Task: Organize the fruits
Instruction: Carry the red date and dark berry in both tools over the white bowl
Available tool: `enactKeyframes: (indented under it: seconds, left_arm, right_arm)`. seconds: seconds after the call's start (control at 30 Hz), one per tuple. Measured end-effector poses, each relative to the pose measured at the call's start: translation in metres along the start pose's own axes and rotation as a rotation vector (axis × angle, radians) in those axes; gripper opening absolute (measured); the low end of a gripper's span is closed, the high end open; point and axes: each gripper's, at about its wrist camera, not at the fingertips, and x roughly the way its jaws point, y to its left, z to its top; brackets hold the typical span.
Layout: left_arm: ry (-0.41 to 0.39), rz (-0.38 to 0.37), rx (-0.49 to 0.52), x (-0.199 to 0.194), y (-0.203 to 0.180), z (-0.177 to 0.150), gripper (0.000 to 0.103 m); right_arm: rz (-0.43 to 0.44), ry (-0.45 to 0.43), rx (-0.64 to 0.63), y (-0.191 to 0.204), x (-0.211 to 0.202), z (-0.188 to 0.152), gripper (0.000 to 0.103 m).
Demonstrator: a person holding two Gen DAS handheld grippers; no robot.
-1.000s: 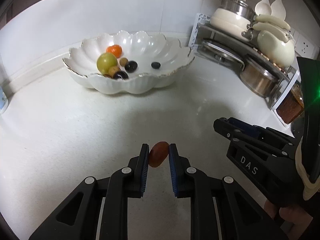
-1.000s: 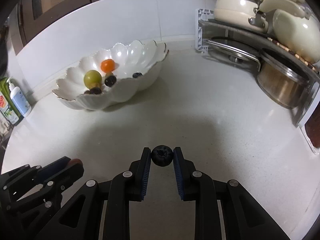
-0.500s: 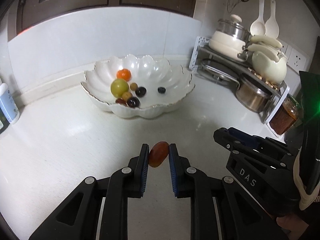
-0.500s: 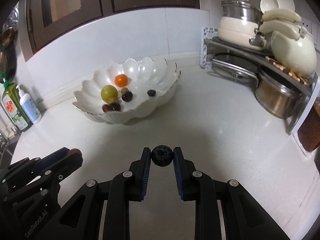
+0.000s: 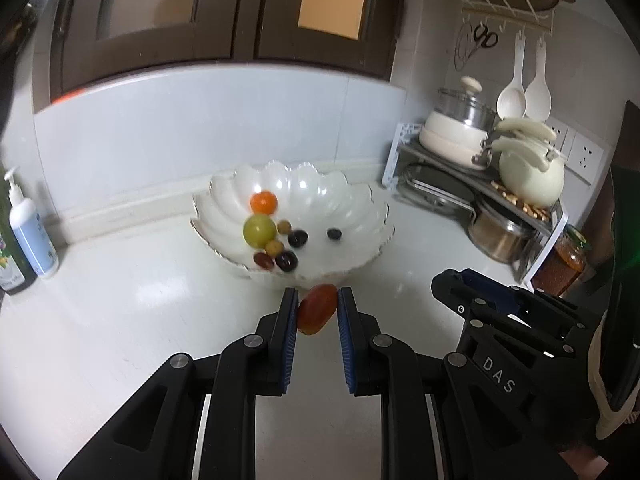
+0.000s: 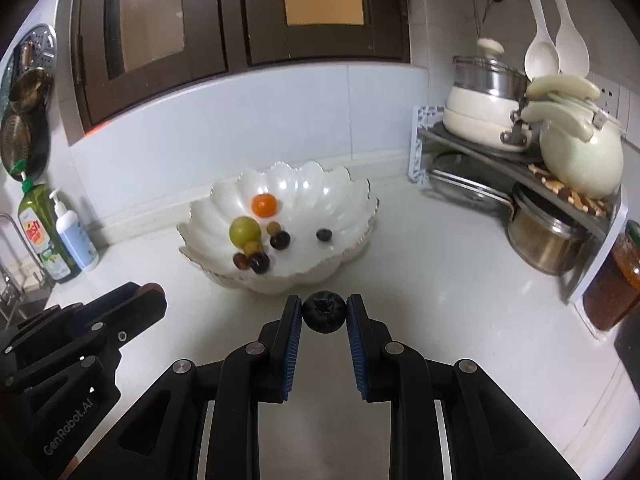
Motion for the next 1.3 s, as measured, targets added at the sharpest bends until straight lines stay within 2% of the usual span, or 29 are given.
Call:
enactKeyframes:
  seconds: [0.37, 0.63, 0.97, 1.3]
  left_arm:
    - [-0.086, -0.014, 0.001, -0.019, 0.020, 0.029, 0.021]
    - [-0.135, 0.002, 0.024, -0.021, 0.030, 0.050, 0.021]
    - [-0.143, 0.016, 0.058, -0.006, 0.036, 0.074, 0.021]
    - [-0.109, 0.021, 0.086, 0.021, 0.037, 0.101, 0.021]
  right_arm:
    - [0.004, -0.069, -0.026, 0.021, -0.011, 0.025, 0.025]
    - [0.001, -0.100, -0.044, 0.032, -0.006, 0.046, 0.025]
    - [0.007, -0.110, -0.062, 0.036, 0.011, 0.068, 0.025]
    - [0.017, -0.059, -0.080, 0.031, 0.041, 0.095, 0.025]
